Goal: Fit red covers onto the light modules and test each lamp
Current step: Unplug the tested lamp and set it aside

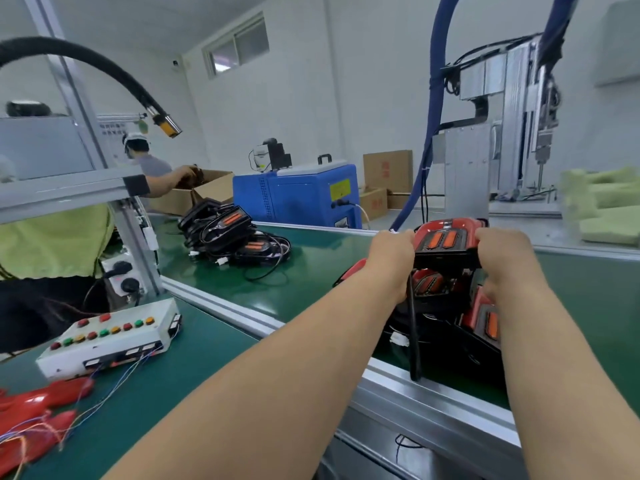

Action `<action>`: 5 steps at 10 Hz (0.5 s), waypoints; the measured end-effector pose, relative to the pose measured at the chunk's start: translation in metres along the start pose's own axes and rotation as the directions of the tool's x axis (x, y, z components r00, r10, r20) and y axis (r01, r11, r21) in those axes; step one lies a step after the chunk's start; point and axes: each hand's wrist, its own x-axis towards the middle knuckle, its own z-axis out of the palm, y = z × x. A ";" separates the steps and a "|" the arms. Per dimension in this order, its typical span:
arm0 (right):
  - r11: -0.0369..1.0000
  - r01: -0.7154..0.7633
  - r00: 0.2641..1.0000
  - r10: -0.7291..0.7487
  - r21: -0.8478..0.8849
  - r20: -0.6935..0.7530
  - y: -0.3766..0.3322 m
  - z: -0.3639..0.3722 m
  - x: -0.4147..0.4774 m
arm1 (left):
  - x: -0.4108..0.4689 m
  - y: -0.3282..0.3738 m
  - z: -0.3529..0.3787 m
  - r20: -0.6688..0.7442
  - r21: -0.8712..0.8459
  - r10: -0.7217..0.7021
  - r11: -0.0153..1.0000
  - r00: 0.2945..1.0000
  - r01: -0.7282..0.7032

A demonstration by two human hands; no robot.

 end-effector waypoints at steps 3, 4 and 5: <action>0.990 0.076 0.997 -0.079 -0.119 -0.024 0.007 0.001 0.012 | 0.007 0.015 -0.016 -0.145 -0.080 0.109 0.989 0.983 -0.122; 0.911 0.211 0.973 -0.229 -0.355 -0.011 0.004 -0.002 0.010 | 0.011 0.013 -0.024 -0.230 -0.238 0.060 0.964 0.971 -0.116; 0.772 0.291 0.951 -0.297 -0.565 0.084 0.000 -0.002 0.009 | 0.017 0.011 -0.035 -0.358 -0.299 0.013 0.946 0.934 -0.127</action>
